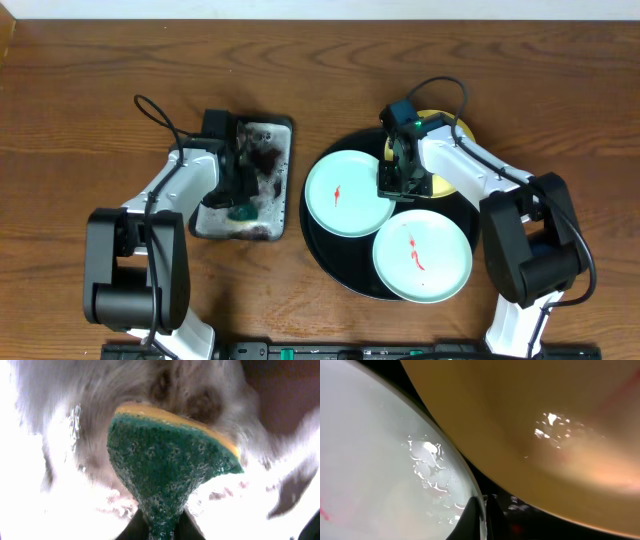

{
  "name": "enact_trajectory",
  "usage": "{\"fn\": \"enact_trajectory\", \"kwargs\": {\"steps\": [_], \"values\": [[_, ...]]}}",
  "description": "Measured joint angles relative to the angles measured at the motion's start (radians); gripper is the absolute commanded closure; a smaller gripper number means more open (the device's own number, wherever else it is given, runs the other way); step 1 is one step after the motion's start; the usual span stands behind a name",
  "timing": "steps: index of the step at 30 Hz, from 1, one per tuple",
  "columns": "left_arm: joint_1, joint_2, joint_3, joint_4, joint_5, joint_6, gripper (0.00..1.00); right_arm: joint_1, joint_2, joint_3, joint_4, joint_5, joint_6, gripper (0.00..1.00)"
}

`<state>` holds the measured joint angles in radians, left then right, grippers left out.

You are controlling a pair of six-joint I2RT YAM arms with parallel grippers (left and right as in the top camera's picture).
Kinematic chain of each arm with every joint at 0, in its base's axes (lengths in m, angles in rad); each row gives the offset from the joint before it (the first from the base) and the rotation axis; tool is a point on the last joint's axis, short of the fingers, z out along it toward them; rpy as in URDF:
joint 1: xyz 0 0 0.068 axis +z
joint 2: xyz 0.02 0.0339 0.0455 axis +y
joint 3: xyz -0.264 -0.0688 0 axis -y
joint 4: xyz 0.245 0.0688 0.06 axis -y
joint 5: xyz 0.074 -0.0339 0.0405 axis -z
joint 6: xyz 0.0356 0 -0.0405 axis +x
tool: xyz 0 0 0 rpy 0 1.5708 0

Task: Clean dirty plates on tray and stack at the side
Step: 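Scrub the upper pale green plate with the sponge in the left gripper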

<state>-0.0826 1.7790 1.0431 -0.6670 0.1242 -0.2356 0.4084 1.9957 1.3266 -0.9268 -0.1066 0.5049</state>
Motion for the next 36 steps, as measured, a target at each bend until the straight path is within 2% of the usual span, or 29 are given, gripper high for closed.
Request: {"fn": "enact_trajectory", "kwargs": {"steps": [6, 9, 16, 22, 29, 36], "values": [[0.000, -0.047, 0.048, -0.076, 0.003, 0.000, 0.92, 0.002, -0.002, 0.000, -0.007, 0.045, 0.037, 0.99], [0.000, -0.076, 0.054, -0.089, 0.055, 0.000, 0.93, 0.005, -0.002, 0.000, 0.003, 0.047, 0.029, 0.99], [-0.047, -0.142, 0.065, -0.093, 0.187, 0.000, 0.93, -0.008, -0.008, -0.014, 0.080, 0.008, -0.145, 0.99], [-0.163, -0.240, 0.098, -0.035, 0.218, -0.016, 0.93, -0.008, -0.008, -0.014, 0.102, -0.002, -0.182, 0.99], [-0.346, -0.195, 0.107, 0.108, 0.229, -0.130, 0.93, -0.008, -0.008, -0.015, 0.103, -0.006, -0.179, 0.99], [-0.458, -0.005, 0.107, 0.223, 0.237, -0.317, 0.92, -0.008, -0.008, -0.015, 0.095, -0.013, -0.100, 0.99]]}}
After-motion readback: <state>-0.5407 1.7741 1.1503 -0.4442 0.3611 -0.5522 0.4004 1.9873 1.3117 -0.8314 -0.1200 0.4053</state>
